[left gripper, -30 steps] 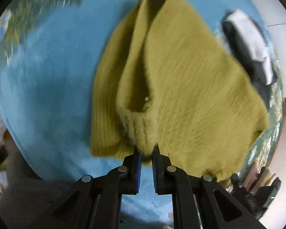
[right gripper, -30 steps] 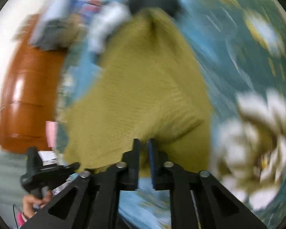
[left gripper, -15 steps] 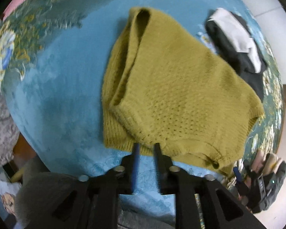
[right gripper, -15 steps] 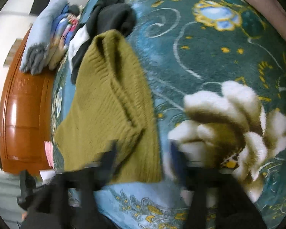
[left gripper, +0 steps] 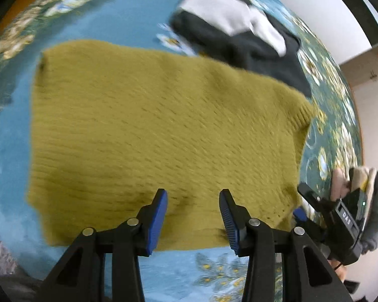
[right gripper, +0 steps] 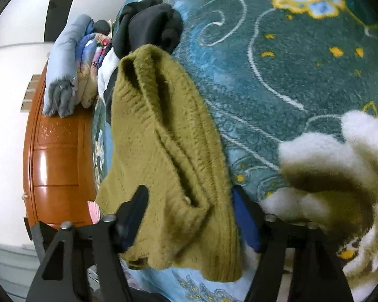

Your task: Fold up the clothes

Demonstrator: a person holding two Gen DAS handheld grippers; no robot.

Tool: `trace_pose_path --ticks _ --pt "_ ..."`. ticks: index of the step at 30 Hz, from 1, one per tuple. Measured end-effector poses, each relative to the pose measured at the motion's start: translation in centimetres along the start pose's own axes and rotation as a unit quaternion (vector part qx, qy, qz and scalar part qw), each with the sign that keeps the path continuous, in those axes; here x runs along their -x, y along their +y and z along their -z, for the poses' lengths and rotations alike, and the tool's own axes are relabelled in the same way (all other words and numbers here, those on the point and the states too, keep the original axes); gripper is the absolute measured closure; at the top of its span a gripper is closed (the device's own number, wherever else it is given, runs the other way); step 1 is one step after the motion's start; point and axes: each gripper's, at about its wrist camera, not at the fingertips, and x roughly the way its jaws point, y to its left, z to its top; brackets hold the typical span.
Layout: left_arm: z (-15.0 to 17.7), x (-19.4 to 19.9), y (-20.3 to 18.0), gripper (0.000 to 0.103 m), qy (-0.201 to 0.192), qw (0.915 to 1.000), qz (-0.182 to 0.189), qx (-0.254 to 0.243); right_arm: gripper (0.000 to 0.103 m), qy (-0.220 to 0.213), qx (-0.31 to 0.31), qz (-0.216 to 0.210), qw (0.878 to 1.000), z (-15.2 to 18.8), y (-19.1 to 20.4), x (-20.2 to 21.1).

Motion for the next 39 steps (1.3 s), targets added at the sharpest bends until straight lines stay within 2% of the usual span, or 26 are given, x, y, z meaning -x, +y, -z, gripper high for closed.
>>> trace_pose_path --ticks 2,4,6,8,11,13,14,16,19,22,24,28,31,35,37,39 --pt "0.4 -1.9 -0.7 0.056 0.016 0.9998 0.007 -0.014 0.046 0.002 -0.005 -0.002 1.0 -0.1 -0.1 -0.1" --pt "1.3 -3.1 -0.9 0.056 0.025 0.9992 -0.004 -0.031 0.051 0.008 -0.003 0.001 1.0 -0.2 -0.1 -0.3" --pt "1.8 -3.4 -0.9 0.056 0.024 0.9987 -0.015 -0.042 0.061 0.018 -0.001 0.006 1.0 -0.3 0.1 -0.7" --pt "1.8 -3.1 -0.7 0.056 0.024 0.9988 -0.015 -0.04 0.063 0.03 -0.004 0.014 0.999 -0.4 0.4 -1.1" --pt "1.8 -2.4 0.4 0.056 0.026 0.9992 0.004 -0.028 0.063 0.055 -0.025 0.02 0.998 -0.7 1.1 -1.7" --pt "1.6 -1.7 1.5 0.056 0.031 0.9991 0.029 -0.005 0.064 0.058 -0.013 0.036 0.998 -0.9 2.0 -1.8" --pt "1.3 -1.3 2.0 0.056 0.026 0.9987 0.042 0.009 0.07 0.055 0.0 0.045 0.997 -0.9 2.7 -1.7" --pt "1.4 1.2 3.9 0.056 0.003 0.9974 0.066 0.031 0.074 0.043 0.023 0.056 0.997 -0.7 4.6 -1.5" --pt "1.6 5.1 6.9 0.056 -0.049 0.9944 0.079 0.051 0.077 0.025 0.058 0.071 0.996 -0.5 7.5 -1.2" --pt "1.8 9.1 9.9 0.056 -0.1 0.9882 0.092 0.071 0.078 0.008 0.097 0.086 0.992 -0.2 10.6 -1.1" --pt "1.9 11.6 11.9 0.056 -0.133 0.9822 0.1 0.086 0.079 0.008 0.149 0.089 0.985 0.5 13.9 -1.5" --pt "2.2 15.1 16.2 0.056 -0.185 0.968 0.118 0.121 0.08 0.058 0.237 0.088 0.966 4.6 18.2 -5.1" --pt "2.7 16.5 18.8 0.056 -0.216 0.9564 0.124 0.152 0.08 0.104 0.299 0.087 0.945 8.1 21.2 -8.1" --pt "3.7 17.4 22.2 0.056 -0.234 0.9458 0.121 0.19 0.08 0.163 0.38 0.084 0.907 12.7 25.2 -12.3" --pt "4.3 17.6 23.6 0.056 -0.234 0.9429 0.116 0.207 0.081 0.192 0.418 0.082 0.884 15.1 27.2 -14.3" --pt "4.6 17.2 24.6 0.056 -0.229 0.9409 0.113 0.222 0.087 0.221 0.456 0.08 0.859 17.4 29.2 -16.4"
